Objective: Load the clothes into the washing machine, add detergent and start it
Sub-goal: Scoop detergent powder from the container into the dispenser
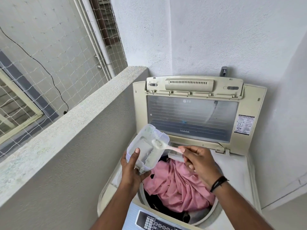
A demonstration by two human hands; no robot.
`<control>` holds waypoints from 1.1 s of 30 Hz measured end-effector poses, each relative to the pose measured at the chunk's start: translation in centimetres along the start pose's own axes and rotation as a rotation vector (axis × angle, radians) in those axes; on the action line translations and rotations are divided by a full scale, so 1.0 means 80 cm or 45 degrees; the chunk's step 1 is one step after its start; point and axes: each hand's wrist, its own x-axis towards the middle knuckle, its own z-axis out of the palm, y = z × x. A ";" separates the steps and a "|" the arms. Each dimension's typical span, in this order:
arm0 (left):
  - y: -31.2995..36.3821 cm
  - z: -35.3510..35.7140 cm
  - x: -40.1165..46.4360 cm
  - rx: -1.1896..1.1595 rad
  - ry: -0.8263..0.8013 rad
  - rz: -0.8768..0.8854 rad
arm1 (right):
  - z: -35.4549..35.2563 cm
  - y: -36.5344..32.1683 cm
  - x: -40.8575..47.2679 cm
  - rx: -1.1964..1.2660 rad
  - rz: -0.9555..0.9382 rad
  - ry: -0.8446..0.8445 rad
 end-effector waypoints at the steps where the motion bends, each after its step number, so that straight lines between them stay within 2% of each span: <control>1: 0.001 0.000 0.001 -0.016 0.011 -0.002 | -0.006 -0.003 0.005 0.017 -0.016 0.017; 5: 0.000 -0.004 0.003 -0.035 0.039 -0.008 | -0.036 -0.003 0.027 0.051 -0.050 0.073; 10: -0.007 -0.013 -0.001 -0.073 0.018 -0.062 | -0.074 0.033 0.056 -0.166 -0.025 0.188; 18: -0.017 -0.027 -0.016 -0.064 0.009 -0.135 | -0.101 0.105 0.077 -0.939 -0.015 0.244; 24: -0.014 -0.031 -0.019 -0.025 0.022 -0.118 | -0.091 0.115 0.054 -1.370 -0.227 0.137; 30: -0.008 -0.022 -0.019 -0.045 -0.002 -0.085 | -0.086 0.122 0.046 -1.502 -0.281 0.090; 33: -0.005 -0.016 -0.025 -0.056 -0.022 -0.066 | -0.083 0.117 0.044 -1.322 -0.286 0.189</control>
